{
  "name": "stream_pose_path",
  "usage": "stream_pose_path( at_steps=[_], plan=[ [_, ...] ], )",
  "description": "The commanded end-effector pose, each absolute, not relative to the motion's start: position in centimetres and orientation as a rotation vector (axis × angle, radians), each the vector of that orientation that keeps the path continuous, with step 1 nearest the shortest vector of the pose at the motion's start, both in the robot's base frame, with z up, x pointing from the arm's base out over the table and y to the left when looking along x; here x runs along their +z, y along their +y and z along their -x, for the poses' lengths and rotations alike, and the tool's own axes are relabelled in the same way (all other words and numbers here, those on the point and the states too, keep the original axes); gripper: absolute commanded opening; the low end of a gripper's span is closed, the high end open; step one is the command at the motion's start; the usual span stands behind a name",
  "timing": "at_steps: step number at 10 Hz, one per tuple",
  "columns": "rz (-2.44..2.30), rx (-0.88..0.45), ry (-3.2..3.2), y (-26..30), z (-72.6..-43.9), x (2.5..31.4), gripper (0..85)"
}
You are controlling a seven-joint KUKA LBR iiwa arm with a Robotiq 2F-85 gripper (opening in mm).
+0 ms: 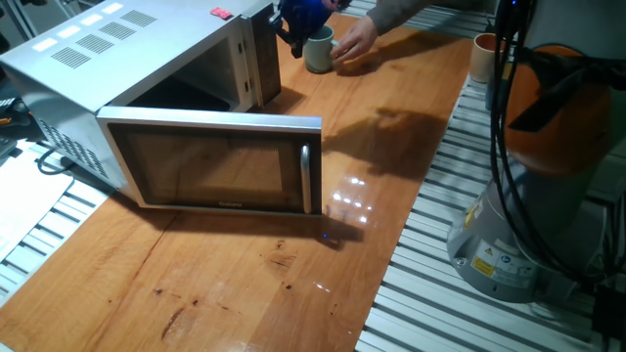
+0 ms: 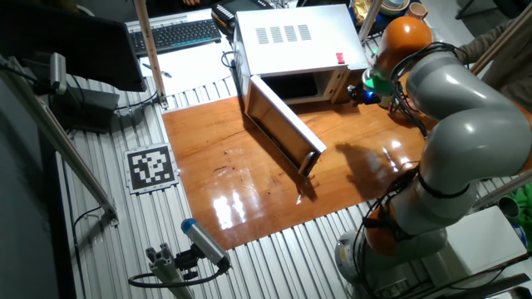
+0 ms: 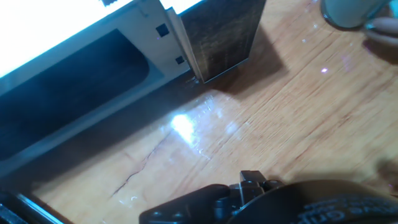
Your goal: Put the bowl into the microwave
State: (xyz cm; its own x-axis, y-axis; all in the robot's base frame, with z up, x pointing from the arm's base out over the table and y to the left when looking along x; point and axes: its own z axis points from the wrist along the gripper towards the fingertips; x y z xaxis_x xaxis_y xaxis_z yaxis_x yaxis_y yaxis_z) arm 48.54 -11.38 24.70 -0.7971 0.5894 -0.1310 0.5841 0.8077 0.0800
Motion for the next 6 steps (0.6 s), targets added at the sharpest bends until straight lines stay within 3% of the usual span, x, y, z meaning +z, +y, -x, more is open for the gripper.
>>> stream_pose_path(
  at_steps=[1,5,6],
  plan=[
    [-0.929,0.058,2.846,-11.4,-48.5,24.7,0.0],
    [-0.908,0.041,2.881,-11.4,-48.5,24.7,0.0],
    [-0.896,-0.031,2.898,-13.1,-48.9,25.6,17.0]
  ],
)
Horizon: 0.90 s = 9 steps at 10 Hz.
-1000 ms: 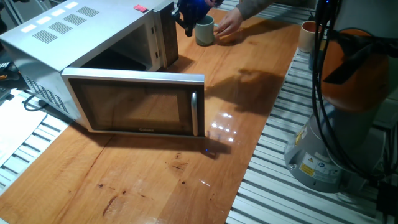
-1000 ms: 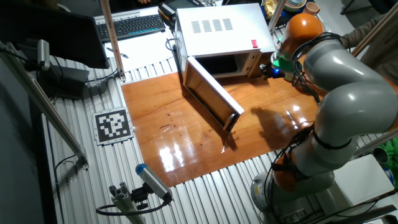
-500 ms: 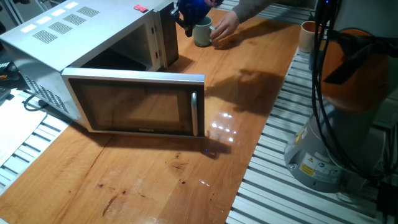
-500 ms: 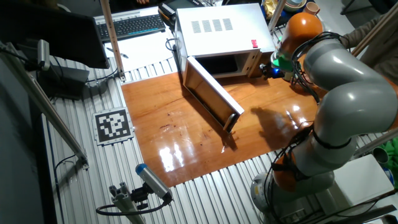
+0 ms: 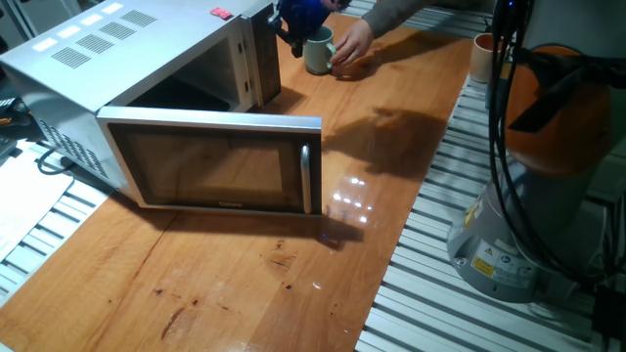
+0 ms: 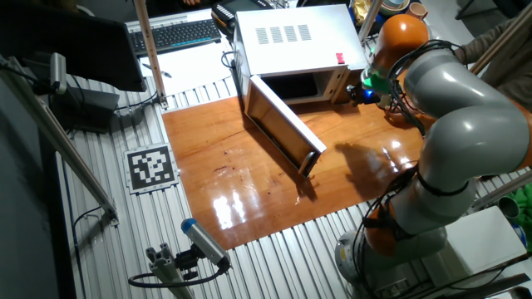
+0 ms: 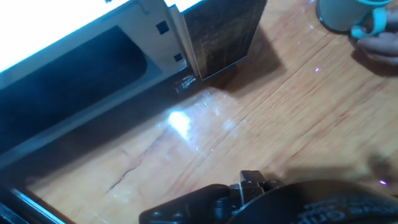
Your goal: Put the bowl into the microwave
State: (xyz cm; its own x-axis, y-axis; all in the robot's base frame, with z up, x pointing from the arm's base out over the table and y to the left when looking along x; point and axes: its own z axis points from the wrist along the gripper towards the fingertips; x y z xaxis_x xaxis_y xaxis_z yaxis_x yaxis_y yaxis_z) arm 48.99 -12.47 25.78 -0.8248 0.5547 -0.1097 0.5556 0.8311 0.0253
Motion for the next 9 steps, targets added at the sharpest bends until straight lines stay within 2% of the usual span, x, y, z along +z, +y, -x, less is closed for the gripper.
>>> stream_pose_path(
  at_steps=[1,3,5,7,9],
  plan=[
    [-0.843,-0.077,2.932,-15.7,-49.2,26.4,17.0],
    [-0.677,-0.100,2.992,-22.1,-49.1,26.7,17.0],
    [-0.563,-0.146,2.977,-27.7,-48.2,25.2,17.0],
    [-0.515,-0.118,2.959,-29.8,-47.6,23.5,17.0],
    [-0.516,-0.078,2.974,-29.7,-48.0,23.2,17.0]
  ],
)
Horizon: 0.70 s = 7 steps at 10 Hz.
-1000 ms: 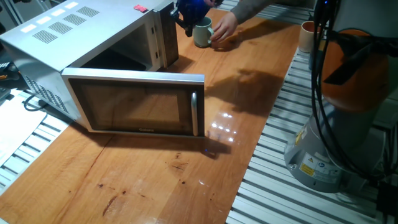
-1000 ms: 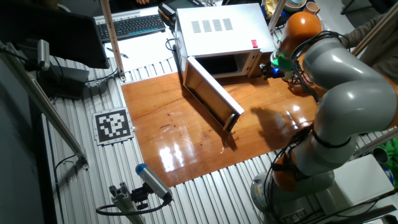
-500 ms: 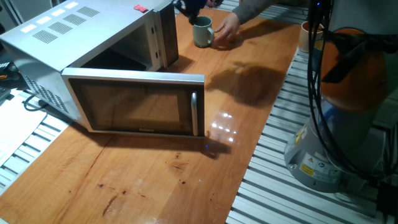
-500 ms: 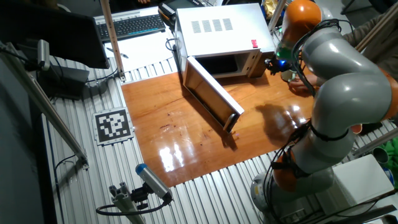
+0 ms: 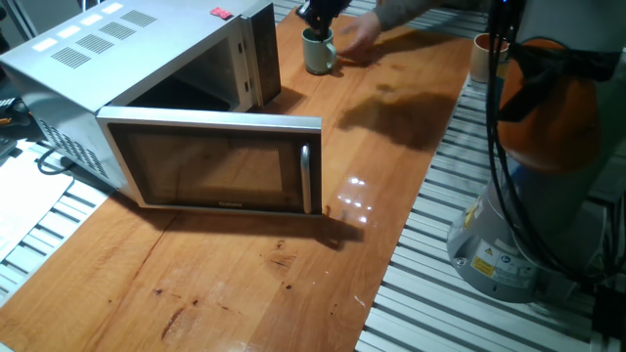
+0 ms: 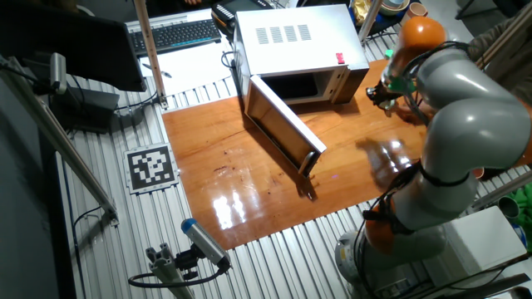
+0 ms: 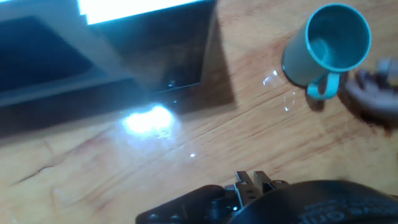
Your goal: Put the bowl into the microwave
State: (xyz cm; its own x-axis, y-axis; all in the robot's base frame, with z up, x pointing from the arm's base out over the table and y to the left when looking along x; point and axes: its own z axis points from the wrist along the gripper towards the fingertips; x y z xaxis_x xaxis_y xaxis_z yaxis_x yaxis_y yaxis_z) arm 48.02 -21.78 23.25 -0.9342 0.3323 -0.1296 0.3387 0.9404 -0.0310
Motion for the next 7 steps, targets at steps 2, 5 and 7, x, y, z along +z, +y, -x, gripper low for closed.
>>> stream_pose_path(
  at_steps=[2,5,7],
  plan=[
    [-0.435,-0.034,2.990,-29.45,-48.16,23.44,0.0],
    [-0.497,0.001,3.012,-29.45,-48.16,23.44,0.0],
    [-0.672,0.018,2.968,-29.45,-48.16,23.44,0.0]
  ],
)
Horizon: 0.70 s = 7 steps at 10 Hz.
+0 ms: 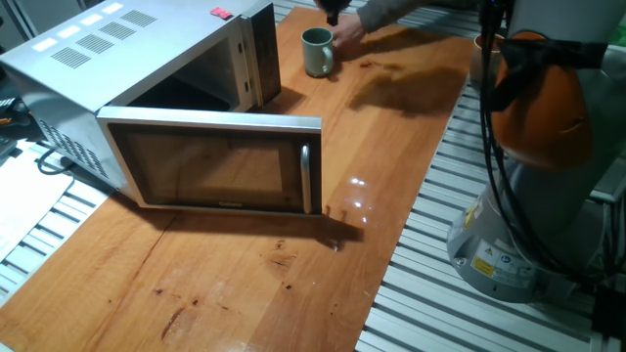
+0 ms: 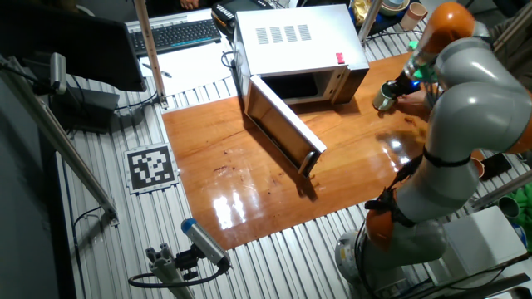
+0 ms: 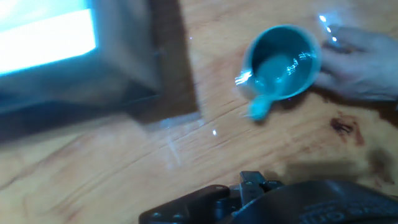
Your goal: Put the bowl into the microwave
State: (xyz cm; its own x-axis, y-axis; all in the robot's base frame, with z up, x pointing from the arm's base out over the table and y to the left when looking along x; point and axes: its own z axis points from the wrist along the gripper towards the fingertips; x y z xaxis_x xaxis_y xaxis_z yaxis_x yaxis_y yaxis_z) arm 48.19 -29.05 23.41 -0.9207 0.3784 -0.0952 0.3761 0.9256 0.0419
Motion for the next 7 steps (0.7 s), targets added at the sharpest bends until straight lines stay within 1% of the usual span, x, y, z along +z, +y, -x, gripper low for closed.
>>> stream_pose_path(
  at_steps=[1,2,4,5,7],
  plan=[
    [-0.705,0.049,2.924,-29.5,-48.2,23.4,0.0],
    [-0.713,0.007,2.917,-29.5,-48.2,23.4,0.0],
    [-0.682,0.018,2.933,-29.5,-48.2,23.4,0.0],
    [-0.661,0.017,2.935,-29.7,-48.2,23.4,17.0],
    [-0.603,0.016,2.948,-32.8,-49.2,22.9,17.0]
  ],
)
